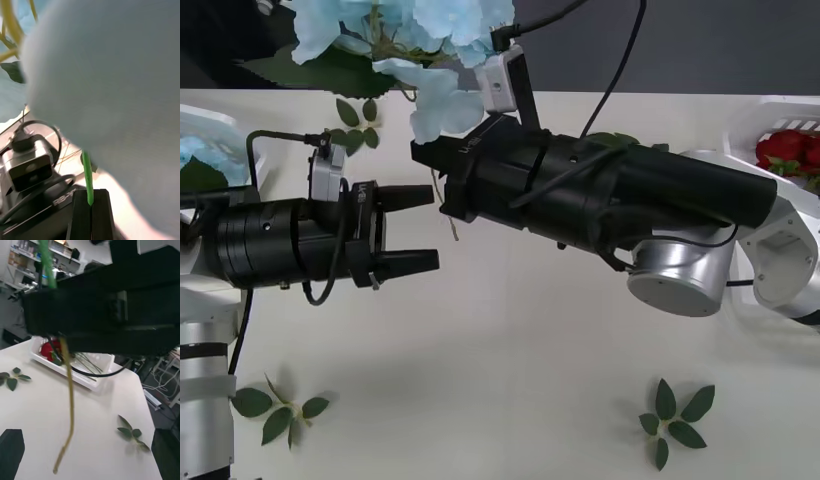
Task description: Put the red flowers into the right box and the blue flowers into the left box
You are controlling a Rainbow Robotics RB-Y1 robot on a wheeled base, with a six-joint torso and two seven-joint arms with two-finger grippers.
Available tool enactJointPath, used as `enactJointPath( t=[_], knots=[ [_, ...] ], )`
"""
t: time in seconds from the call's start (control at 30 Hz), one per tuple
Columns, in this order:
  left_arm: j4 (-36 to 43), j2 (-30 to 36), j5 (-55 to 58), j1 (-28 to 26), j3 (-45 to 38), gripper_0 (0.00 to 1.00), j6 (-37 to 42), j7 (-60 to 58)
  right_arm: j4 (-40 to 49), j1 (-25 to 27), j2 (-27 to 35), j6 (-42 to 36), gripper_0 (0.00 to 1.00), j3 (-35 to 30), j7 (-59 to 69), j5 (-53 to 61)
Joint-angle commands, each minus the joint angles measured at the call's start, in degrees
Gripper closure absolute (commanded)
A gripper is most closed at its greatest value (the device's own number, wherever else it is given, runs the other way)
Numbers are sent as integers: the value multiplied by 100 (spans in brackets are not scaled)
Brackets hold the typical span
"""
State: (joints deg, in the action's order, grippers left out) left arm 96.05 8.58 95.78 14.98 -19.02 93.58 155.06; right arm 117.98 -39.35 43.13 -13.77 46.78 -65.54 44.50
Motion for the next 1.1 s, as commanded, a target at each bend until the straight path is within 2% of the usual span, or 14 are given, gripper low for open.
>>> enactJointPath(
  t=[0.03,0.37,0.4,0.43,0.47,0.57,0.63,0.67,1.1],
  knots=[
    [54,3,-209,303,-14,0,-138,-6,102,-178,38,94,100,68,234,59],
    [-51,-14,-244,356,250,0,-182,-6,102,-187,-59,199,100,121,252,41],
    [-77,-6,-244,356,259,6,-191,-6,102,-187,-68,199,100,121,252,24],
    [-121,-14,-236,356,268,22,-191,-6,102,-187,-68,208,100,121,252,15],
    [-148,-14,-227,356,277,30,-191,-6,102,-187,-77,208,100,121,261,6],
    [-420,-6,-113,356,294,77,-191,-6,102,-187,-68,208,100,121,269,-3],
    [-534,-6,-69,365,312,95,-191,-6,102,-187,-68,208,100,121,269,6],
    [-561,-14,-60,365,320,99,-191,-6,102,-187,-68,208,100,121,278,6],
    [-561,-6,28,383,329,100,-208,-6,102,-178,-59,208,100,121,340,24]
  ],
)
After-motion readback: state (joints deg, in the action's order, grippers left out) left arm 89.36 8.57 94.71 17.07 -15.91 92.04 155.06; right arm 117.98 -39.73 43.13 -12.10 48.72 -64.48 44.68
